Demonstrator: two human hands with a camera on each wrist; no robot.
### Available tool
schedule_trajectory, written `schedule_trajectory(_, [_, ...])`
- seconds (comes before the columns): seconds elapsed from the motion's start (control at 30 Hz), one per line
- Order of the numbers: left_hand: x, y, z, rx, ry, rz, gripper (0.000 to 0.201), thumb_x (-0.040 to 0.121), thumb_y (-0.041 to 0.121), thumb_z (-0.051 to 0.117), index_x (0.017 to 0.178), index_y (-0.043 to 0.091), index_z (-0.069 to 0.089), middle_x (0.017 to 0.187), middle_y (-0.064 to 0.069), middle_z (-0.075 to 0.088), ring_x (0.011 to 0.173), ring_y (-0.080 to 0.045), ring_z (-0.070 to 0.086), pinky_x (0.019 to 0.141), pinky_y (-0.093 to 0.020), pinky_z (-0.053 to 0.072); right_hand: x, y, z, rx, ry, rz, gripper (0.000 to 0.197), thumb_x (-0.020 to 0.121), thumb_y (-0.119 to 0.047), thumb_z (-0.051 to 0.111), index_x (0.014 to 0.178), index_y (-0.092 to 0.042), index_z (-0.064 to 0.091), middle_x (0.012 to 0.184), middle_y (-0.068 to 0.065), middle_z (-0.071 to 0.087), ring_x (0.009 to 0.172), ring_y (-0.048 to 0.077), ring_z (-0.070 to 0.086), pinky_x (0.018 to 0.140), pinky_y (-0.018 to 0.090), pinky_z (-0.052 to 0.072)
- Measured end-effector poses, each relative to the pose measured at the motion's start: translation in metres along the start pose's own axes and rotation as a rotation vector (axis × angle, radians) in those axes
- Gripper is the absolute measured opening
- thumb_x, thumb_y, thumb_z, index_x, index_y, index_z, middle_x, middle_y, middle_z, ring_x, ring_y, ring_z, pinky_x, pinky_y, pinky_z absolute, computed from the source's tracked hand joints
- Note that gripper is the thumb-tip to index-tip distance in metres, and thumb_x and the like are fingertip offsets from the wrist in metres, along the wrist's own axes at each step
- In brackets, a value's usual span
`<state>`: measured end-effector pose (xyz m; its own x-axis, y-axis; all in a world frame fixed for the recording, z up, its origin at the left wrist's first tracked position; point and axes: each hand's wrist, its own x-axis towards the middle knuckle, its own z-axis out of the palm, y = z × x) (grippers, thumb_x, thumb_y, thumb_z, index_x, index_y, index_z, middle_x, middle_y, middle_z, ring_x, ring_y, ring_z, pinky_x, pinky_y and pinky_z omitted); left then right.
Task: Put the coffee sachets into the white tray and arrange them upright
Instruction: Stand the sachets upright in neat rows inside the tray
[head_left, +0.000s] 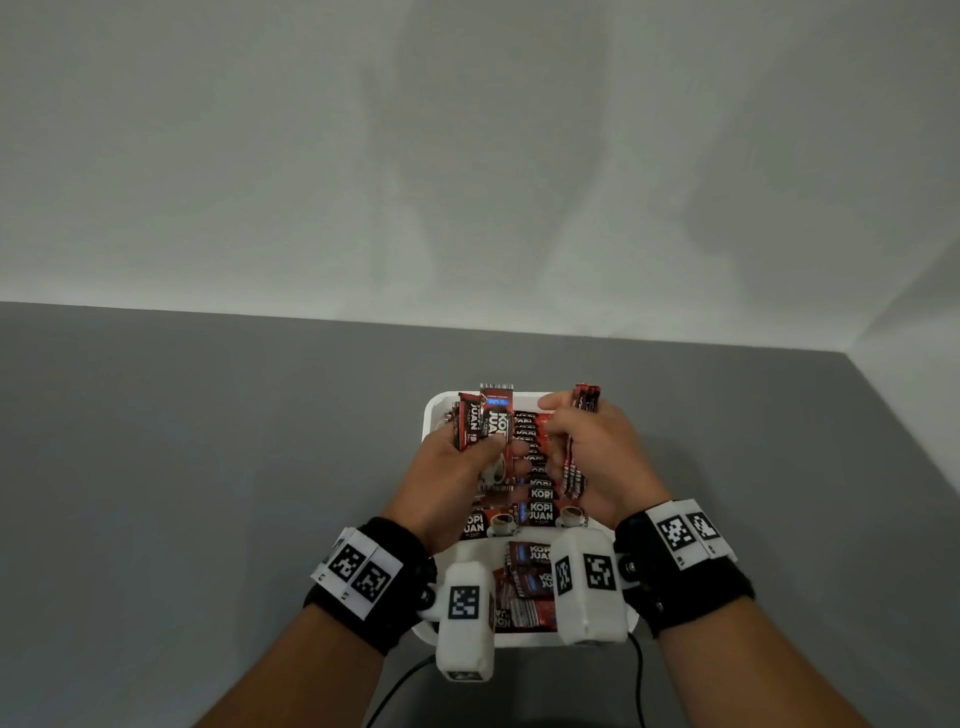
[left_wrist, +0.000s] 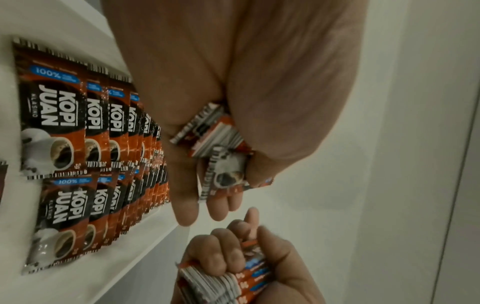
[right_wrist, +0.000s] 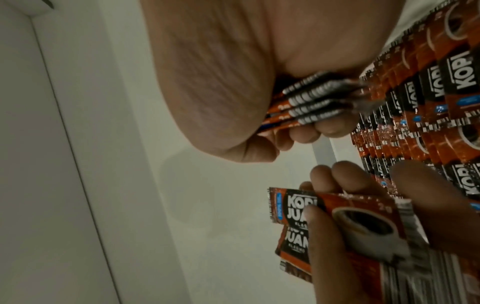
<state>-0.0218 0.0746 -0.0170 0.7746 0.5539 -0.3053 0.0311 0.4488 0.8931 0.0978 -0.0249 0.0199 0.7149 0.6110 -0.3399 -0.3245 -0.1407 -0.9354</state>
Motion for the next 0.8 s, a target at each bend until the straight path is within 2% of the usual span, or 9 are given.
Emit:
schedule_trajectory(0.1, [-0.003,0.002,0.007,0.137,-0.032,0.075,0.018,0.101,0.01,0.058,0.118,0.011,0.065,0.107,-0.019,0.074,0.09,-0.034,0.072,0.075,-0.049,0.062,-0.008,-0.002,0.004,-0.008,-0.067,-0.026,0.01,0.098,-0.006,0.059,0.089,-0.003,0.062,0.041,-0.003,0.053,0.033,0.008,0.051,0.037,0.018,0.042])
schedule_trajectory(0.17, [-0.005,0.003,0.009,0.195,-0.058,0.099,0.015,0.1,0.007,0.059,0.109,0.016,0.068,0.096,-0.011,0.076,0.083,-0.028,0.072,0.068,-0.043,0.061,-0.007,0.0,0.005,-0.024,-0.054,-0.045,0.015,0.098,-0.003,0.058,0.083,-0.004,0.059,0.04,-0.005,0.052,0.033,0.006,0.051,0.037,0.017,0.041])
schedule_trajectory(0.33, [-0.008,-0.001,0.007,0.193,-0.047,0.097,0.015,0.098,0.004,0.061,0.106,0.013,0.069,0.1,-0.012,0.077,0.083,-0.026,0.076,0.065,-0.037,0.061,0.003,0.007,0.0,-0.062,0.041,-0.058,0.03,0.095,-0.007,0.062,0.067,-0.015,0.057,0.048,0.001,0.046,0.038,0.013,0.042,0.042,0.024,0.038])
schedule_trajectory(0.43, [-0.008,-0.002,0.007,0.2,-0.042,0.136,0.014,0.098,0.003,0.061,0.104,0.011,0.071,0.097,-0.013,0.077,0.082,-0.026,0.076,0.062,-0.03,0.059,0.001,0.008,0.004,-0.015,0.035,-0.095,0.022,0.095,-0.012,0.065,0.073,-0.012,0.063,0.053,0.0,0.056,0.042,0.011,0.053,0.042,0.024,0.044])
schedule_trajectory(0.53, [-0.007,-0.004,0.009,0.236,-0.077,0.172,0.011,0.096,0.001,0.062,0.105,-0.003,0.068,0.099,-0.024,0.074,0.09,-0.04,0.073,0.077,-0.045,0.063,-0.001,0.009,0.013,0.005,-0.029,-0.104,0.015,0.091,-0.021,0.075,0.086,-0.008,0.07,0.075,0.005,0.076,0.065,0.017,0.073,0.056,0.027,0.056])
schedule_trajectory(0.6, [-0.006,-0.006,0.011,0.185,-0.097,0.131,0.011,0.095,0.0,0.062,0.102,-0.009,0.065,0.096,-0.031,0.069,0.083,-0.041,0.071,0.075,-0.046,0.062,0.0,0.011,0.016,-0.014,-0.007,-0.09,0.022,0.088,-0.022,0.077,0.078,-0.009,0.062,0.077,0.009,0.074,0.069,0.022,0.073,0.058,0.029,0.056])
schedule_trajectory(0.67, [-0.006,-0.005,0.011,0.053,-0.081,0.011,0.015,0.097,0.001,0.052,0.098,-0.001,0.068,0.083,-0.023,0.064,0.066,-0.027,0.065,0.056,-0.034,0.055,0.003,0.012,0.014,0.019,0.02,-0.048,0.024,0.088,-0.013,0.073,0.076,-0.013,0.053,0.066,0.009,0.064,0.063,0.027,0.067,0.057,0.035,0.055])
schedule_trajectory(0.7, [-0.005,-0.005,0.009,-0.03,-0.079,-0.05,0.023,0.097,0.001,0.046,0.1,0.001,0.069,0.082,-0.018,0.063,0.063,-0.022,0.061,0.053,-0.031,0.05,0.003,0.011,0.012,0.052,0.021,-0.025,0.021,0.09,-0.007,0.068,0.078,-0.014,0.052,0.06,0.008,0.059,0.058,0.027,0.063,0.055,0.036,0.053])
schedule_trajectory(0.8, [-0.002,-0.004,0.004,-0.103,-0.097,-0.118,0.032,0.101,0.008,0.041,0.118,-0.002,0.066,0.093,-0.018,0.068,0.075,-0.027,0.067,0.069,-0.041,0.057,0.002,0.007,0.003,0.062,0.005,0.013,0.016,0.096,-0.004,0.057,0.085,-0.015,0.057,0.055,0.009,0.053,0.048,0.022,0.054,0.051,0.032,0.049])
